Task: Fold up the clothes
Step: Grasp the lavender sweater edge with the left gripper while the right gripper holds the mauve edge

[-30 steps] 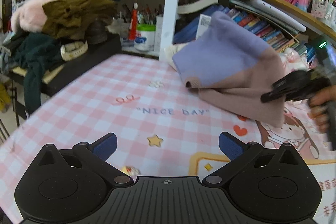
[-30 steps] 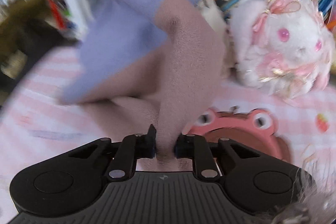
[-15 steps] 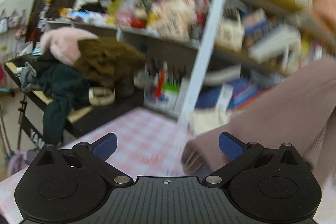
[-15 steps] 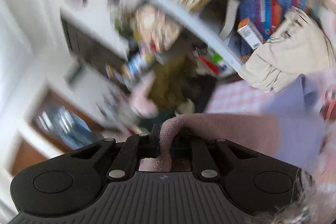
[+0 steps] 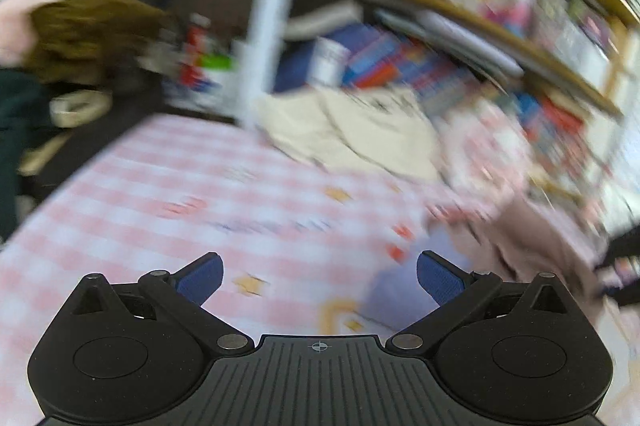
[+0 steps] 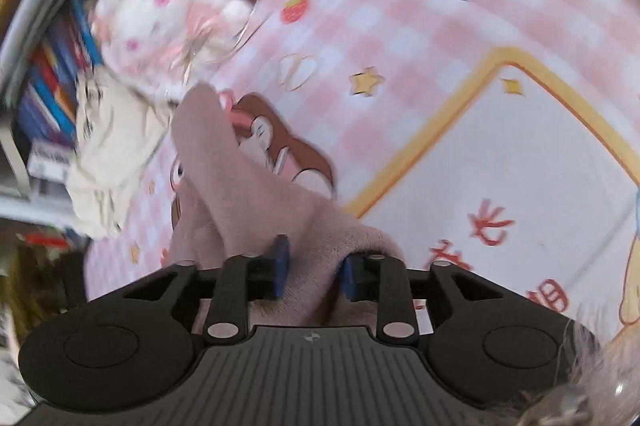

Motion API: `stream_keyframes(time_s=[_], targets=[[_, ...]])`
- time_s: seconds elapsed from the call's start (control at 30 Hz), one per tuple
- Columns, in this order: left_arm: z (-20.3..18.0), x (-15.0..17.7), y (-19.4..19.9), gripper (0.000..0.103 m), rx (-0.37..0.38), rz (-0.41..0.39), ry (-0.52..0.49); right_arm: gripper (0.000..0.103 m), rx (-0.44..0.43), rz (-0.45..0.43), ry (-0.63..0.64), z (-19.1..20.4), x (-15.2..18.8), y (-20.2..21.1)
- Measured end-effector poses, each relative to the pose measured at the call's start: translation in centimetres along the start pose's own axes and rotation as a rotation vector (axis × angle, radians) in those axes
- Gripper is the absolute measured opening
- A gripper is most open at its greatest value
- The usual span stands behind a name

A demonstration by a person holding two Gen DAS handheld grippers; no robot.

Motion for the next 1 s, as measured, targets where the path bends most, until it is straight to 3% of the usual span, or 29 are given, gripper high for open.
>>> stream_keyframes(time_s=[0.13,0.2,0.27,0.43,0.53,0.67,0.73,0.77,0.8,0.83,0.93,0.97,1.0], targets=[[-2.5,1.8,-2.8,0.103,0.095,0.109,-0.037,0.045,-0.014,-0.036,0.055,-0.4,-0.4,1.3],[-3.3,2.6,-4.0,0.102,0.13,0.151,-0.016,0.069,-0.041,-0.091,0.134,0.4,-0.9,2.7],[-3.7,3.2,-5.0,0.102,0.152,0.182,0.012,0.077,-0.074,-0.159,0.225,1.5,-1.9,3.8],[-4.1,4.7,-6.9,0.098,0.169,0.252,0.082,0.081,-0.092,-0.211,0.489,4.6,-2.9,3.3],[-3.9,5.5,-7.4,0.096,0.154,0.291,0.147,0.081,-0.05,-0.207,0.601,5.3,-3.1,0.2],[-3.6,6.1,-7.6,0.094,0.137,0.303,0.253,0.077,0.035,-0.148,0.739,5.3,-2.6,-5.1],[-3.4,6.1,-7.7,0.083,0.128,0.302,0.297,0.058,0.043,-0.09,0.817,5.2,-1.4,-6.8],[-3.1,6.1,-7.7,0.076,0.116,0.302,0.321,0.029,0.031,-0.056,0.852,5.2,-0.5,-7.3],[-2.9,6.1,-7.7,0.057,0.104,0.302,0.345,0.019,0.011,-0.037,0.872,5.3,0.3,-7.2],[-2.4,6.2,-7.8,0.041,0.088,0.308,0.386,0.018,-0.003,-0.037,0.886,5.3,0.9,-6.8],[-0.9,5.9,-7.3,0.013,0.069,0.309,0.545,0.014,-0.106,-0.07,0.875,6.0,2.1,-3.3],[-0.7,5.5,-7.0,0.012,0.081,0.302,0.575,0.014,-0.145,-0.084,0.867,6.4,2.4,-1.9],[-1.0,4.1,-6.3,0.012,0.1,0.269,0.541,0.013,-0.19,-0.1,0.853,6.7,2.7,-0.2]])
Point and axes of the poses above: each gripper's, at about its wrist camera, not at the fingertips, and y roughly against the way its jaws point, z to its left, x to its underside, the point moved 10 cm from there along -y, roughly the way its jaws point, and after that the axes turned 14 degrees about -z, right-handed, at the moved point
